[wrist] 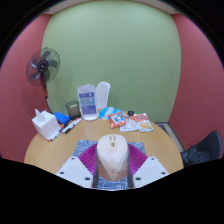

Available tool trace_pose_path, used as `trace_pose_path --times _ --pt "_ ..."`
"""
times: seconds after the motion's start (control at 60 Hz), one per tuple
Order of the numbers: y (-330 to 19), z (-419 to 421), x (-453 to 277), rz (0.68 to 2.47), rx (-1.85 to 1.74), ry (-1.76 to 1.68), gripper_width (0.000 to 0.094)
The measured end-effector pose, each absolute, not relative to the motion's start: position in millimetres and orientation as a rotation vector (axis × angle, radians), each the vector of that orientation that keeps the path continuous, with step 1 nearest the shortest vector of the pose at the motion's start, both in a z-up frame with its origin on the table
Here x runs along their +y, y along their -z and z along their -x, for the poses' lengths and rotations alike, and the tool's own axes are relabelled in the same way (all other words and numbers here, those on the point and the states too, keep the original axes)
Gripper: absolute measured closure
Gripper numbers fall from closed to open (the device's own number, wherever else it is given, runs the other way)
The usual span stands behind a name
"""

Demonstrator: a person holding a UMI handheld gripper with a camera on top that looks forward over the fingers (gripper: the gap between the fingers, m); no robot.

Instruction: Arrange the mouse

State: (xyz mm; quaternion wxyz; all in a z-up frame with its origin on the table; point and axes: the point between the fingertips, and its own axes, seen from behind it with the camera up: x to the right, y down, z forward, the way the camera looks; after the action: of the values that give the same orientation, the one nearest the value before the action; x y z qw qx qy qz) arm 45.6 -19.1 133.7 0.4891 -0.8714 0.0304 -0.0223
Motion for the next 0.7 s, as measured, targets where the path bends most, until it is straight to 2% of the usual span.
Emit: trace_pose_path --times 0.1,0.15,0.3,0.333,0.4,0.45,0.517,0.7 --pt "-66.2 -50.2 2.3 2.208 0.077 0.034 0.0551" --pt "-38.8 -52.7 8.5 2.241 0.083 0.025 0.0511" --pt "5.3 -48.3 8.7 2.336 0.087 -0.036 0.0398" --pt "4.0 -48.8 9.0 2.334 0.08 -0.035 0.0311" --pt "-8.5 -49.9 6.1 2.323 0.046 -0.016 0.0066" --pt "-18.6 -49.3 0.7 2.309 0.029 -0.001 0.0114" --pt "-38.9 -48.2 -8.2 2.296 0.013 0.009 0.0085" --pt "-103.5 -38.0 -64.8 2.26 0.009 0.072 0.0094"
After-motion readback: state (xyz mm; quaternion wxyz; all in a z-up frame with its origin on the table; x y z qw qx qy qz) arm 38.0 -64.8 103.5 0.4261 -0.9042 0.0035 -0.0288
